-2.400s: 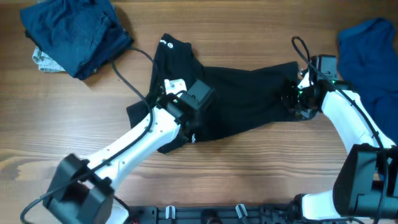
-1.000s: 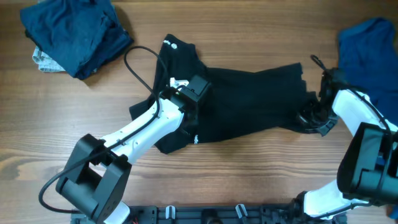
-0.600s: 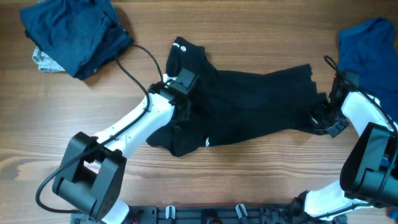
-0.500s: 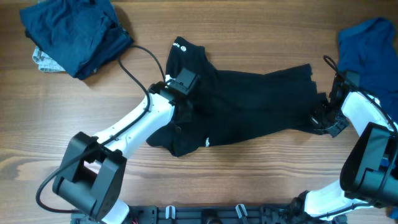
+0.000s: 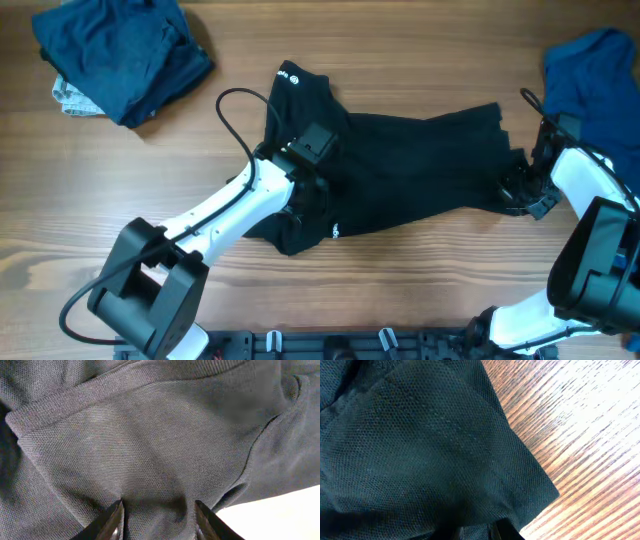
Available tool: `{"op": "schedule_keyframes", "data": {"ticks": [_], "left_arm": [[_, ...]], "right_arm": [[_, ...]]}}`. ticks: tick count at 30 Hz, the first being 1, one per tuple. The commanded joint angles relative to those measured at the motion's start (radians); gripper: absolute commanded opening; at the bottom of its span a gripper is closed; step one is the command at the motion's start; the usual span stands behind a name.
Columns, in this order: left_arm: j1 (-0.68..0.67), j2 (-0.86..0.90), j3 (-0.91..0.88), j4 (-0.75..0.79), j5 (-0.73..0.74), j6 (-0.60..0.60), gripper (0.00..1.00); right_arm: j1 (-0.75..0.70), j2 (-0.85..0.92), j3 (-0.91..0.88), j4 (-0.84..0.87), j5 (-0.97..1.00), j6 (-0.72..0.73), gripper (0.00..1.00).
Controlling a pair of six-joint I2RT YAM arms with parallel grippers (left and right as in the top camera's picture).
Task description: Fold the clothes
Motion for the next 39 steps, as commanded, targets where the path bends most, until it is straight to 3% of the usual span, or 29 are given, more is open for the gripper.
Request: {"op": "schedule_keyframes", "data": {"ticks": [1, 7, 10, 12, 17, 23, 29, 33, 35, 37, 39], "left_arm": [[0.044, 0.082, -0.006, 0.017, 0.015, 0.02, 0.43], [0.171, 0.206, -0.006, 0.025, -0.011, 0.042, 0.38], [0.231, 0.206, -0.006, 0.035, -0.068, 0.057, 0.4], [0.272, 0.206, -0.006, 0.063, -0.069, 0.15, 0.43], [0.317, 0.205, 0.002, 0.152, -0.072, 0.2, 0.46], [0.332, 0.201, 0.099, 0.096, -0.19, 0.229, 0.48], [0.343, 0.185, 0.168, 0.004, -0.277, 0.229, 0.51], [0.342, 0.127, 0.215, -0.042, -0.277, 0.228, 0.5], [0.342, 0.071, 0.226, -0.037, -0.277, 0.228, 0.56], [0.342, 0.033, 0.226, -0.03, -0.26, 0.221, 0.63], [0.342, 0.017, 0.226, -0.03, -0.191, 0.221, 0.7]], "right_arm": [[0.0, 0.025, 0.008, 0.009, -0.065, -0.014, 0.17], [0.0, 0.025, 0.008, 0.002, -0.065, -0.014, 0.17], [0.0, 0.025, 0.008, 0.002, -0.065, -0.014, 0.16], [0.0, 0.025, 0.008, 0.002, -0.065, -0.013, 0.15], [0.003, 0.025, 0.008, -0.004, -0.065, -0.037, 0.08], [0.014, -0.005, 0.047, -0.033, -0.046, -0.039, 0.05], [0.014, -0.104, 0.06, -0.079, 0.0, -0.04, 0.11], [0.014, -0.183, 0.065, -0.095, -0.039, -0.072, 0.21], [0.014, -0.236, 0.066, -0.079, -0.179, -0.16, 0.48], [0.015, -0.256, 0.066, -0.07, -0.344, -0.256, 0.68], [0.025, -0.251, 0.065, -0.068, -0.429, -0.316, 0.81]]}}
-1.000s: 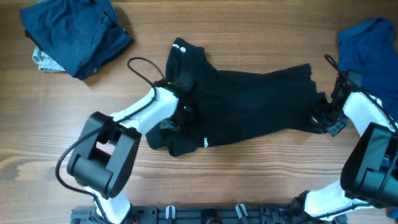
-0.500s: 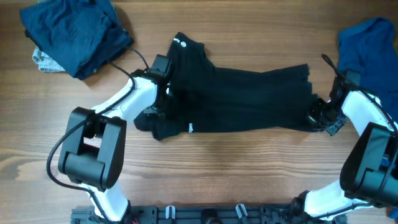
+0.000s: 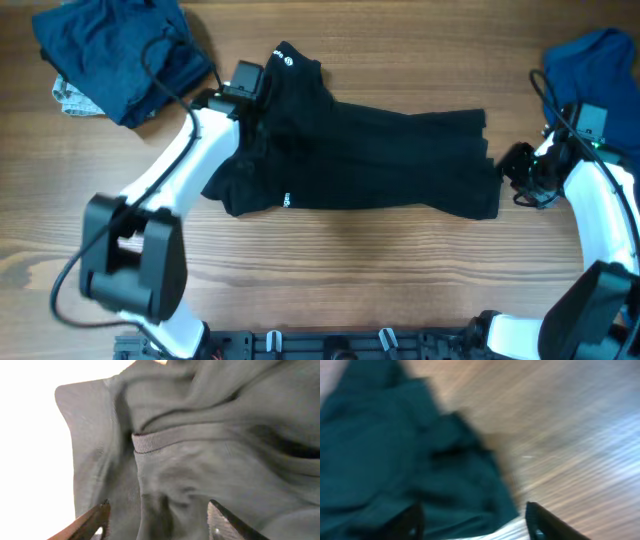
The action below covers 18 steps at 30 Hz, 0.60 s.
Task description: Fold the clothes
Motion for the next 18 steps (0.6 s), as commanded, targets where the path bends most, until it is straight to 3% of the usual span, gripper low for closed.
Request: {"op": "schedule_keyframes", "data": {"ticks": [1, 6, 9, 11, 13, 15, 17, 18], "left_arm": [[0.009, -0.063, 0.027, 0.004, 0.119, 0.005, 0.72], [-0.016, -0.048, 0.023, -0.019, 0.52, 0.005, 0.68], [-0.061, -0.047, 0.023, -0.036, 0.548, -0.001, 0.64], [-0.091, -0.038, 0.023, -0.036, 0.548, -0.019, 0.53], [-0.105, -0.026, 0.023, -0.036, 0.548, -0.066, 0.38], [-0.117, 0.006, 0.023, -0.036, 0.548, -0.127, 0.2], [-0.116, 0.033, 0.023, -0.036, 0.548, -0.174, 0.13], [-0.116, 0.046, 0.023, -0.036, 0.549, -0.19, 0.11]], "right_arm": [[0.021, -0.007, 0.023, 0.007, -0.217, -0.143, 0.84], [0.128, 0.051, 0.008, -0.013, -0.217, -0.172, 0.78], [0.214, 0.085, 0.008, 0.011, -0.179, -0.172, 0.58], [0.28, 0.119, 0.008, 0.051, -0.127, -0.118, 0.46], [0.309, 0.136, 0.008, 0.058, -0.038, -0.031, 0.38], [0.323, 0.16, 0.008, 0.051, 0.024, 0.059, 0.24], [0.323, 0.174, 0.008, 0.03, 0.021, 0.134, 0.05], [0.323, 0.179, 0.008, 0.019, 0.021, 0.137, 0.04]]}}
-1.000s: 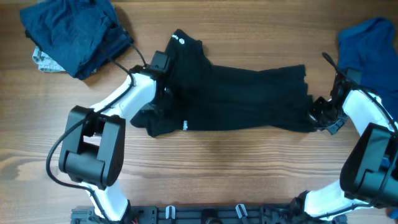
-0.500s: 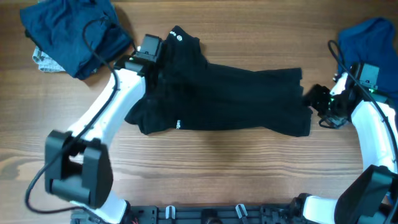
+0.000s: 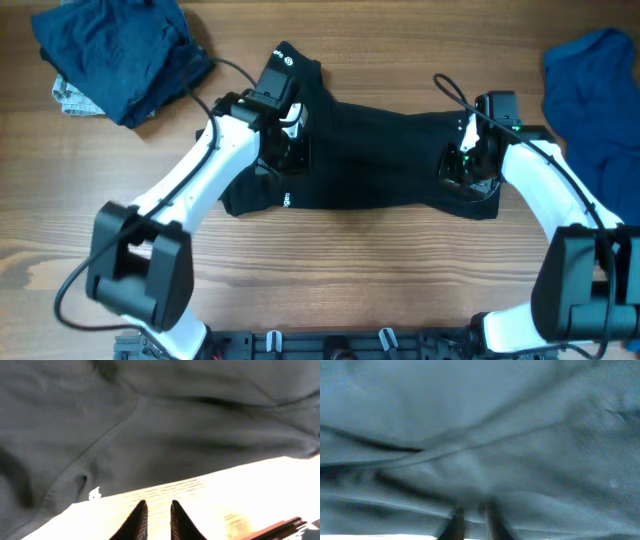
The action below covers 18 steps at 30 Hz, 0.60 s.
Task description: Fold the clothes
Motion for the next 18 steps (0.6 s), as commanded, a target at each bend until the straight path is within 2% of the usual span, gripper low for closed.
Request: {"op": "schedule_keyframes", "data": {"ticks": [1, 3, 8, 13, 18], "left_arm": [[-0.003, 0.062, 0.006, 0.0, 0.021, -0.093, 0.1], [-0.003, 0.081, 0.006, -0.004, 0.024, -0.108, 0.06], [-0.006, 0.11, 0.006, -0.014, 0.025, -0.108, 0.07], [-0.001, 0.182, 0.006, 0.035, 0.024, -0.108, 0.07], [0.001, 0.215, 0.006, 0.07, 0.017, -0.108, 0.09]], "right_arm": [[0.001, 0.031, 0.004, -0.031, 0.064, 0.119, 0.04], [0.001, 0.03, 0.004, -0.055, 0.063, 0.137, 0.04], [0.001, 0.03, 0.004, -0.11, 0.047, 0.156, 0.04], [0.001, 0.032, 0.004, -0.108, 0.041, 0.171, 0.05], [0.001, 0.034, 0.004, -0.038, 0.04, 0.195, 0.04]]}}
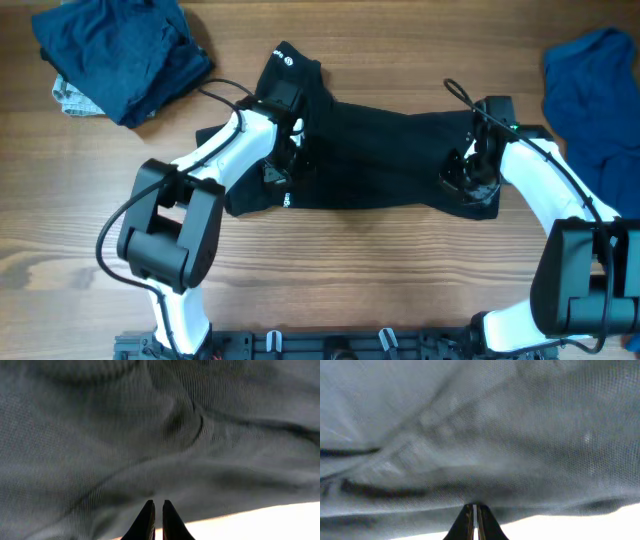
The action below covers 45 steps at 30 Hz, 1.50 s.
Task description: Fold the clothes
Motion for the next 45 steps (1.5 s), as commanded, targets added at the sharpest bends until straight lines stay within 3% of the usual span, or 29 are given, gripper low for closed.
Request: {"op": "schedule_keyframes", "data": {"ticks": [1, 11, 16, 23, 31, 36, 38, 40, 43, 45], "left_arm": [[0.001, 0.024, 0.006, 0.003, 0.008, -0.01, 0.09], [0.018, 0.04, 0.006, -0.014, -0.126, -0.005, 0.12], [0.047, 0.04, 0.006, -0.063, -0.328, -0.005, 0.11], [0.093, 0.039, 0.006, -0.119, -0.577, -0.005, 0.12], [0.107, -0.032, 0.01, -0.134, -0.592, 0.021, 0.11], [0.107, -0.167, 0.01, -0.137, -0.64, 0.021, 0.25], [0.105, -0.212, 0.01, -0.136, -0.639, 0.021, 0.3], [0.106, -0.234, 0.01, -0.121, -0.622, 0.021, 0.41], [0.111, -0.228, 0.01, -0.097, -0.499, 0.021, 0.49], [0.111, -0.221, 0.009, -0.114, -0.378, 0.021, 0.52]], "right_arm": [[0.002, 0.015, 0.004, 0.029, 0.006, 0.042, 0.04], [-0.003, 0.158, 0.004, 0.149, 0.056, 0.062, 0.04], [-0.007, 0.164, 0.007, 0.145, 0.224, 0.096, 0.04], [-0.029, 0.163, 0.026, 0.134, 0.257, 0.061, 0.04], [-0.03, 0.147, 0.159, -0.017, 0.253, 0.009, 0.04], [-0.03, 0.113, 0.165, -0.049, 0.213, 0.003, 0.04], [-0.029, 0.102, 0.165, -0.043, 0.124, -0.063, 0.04], [-0.029, 0.102, 0.165, -0.016, 0.032, -0.147, 0.07], [-0.029, 0.102, 0.165, -0.019, -0.041, -0.171, 0.17], [-0.029, 0.102, 0.165, -0.057, -0.072, -0.173, 0.16]]}}
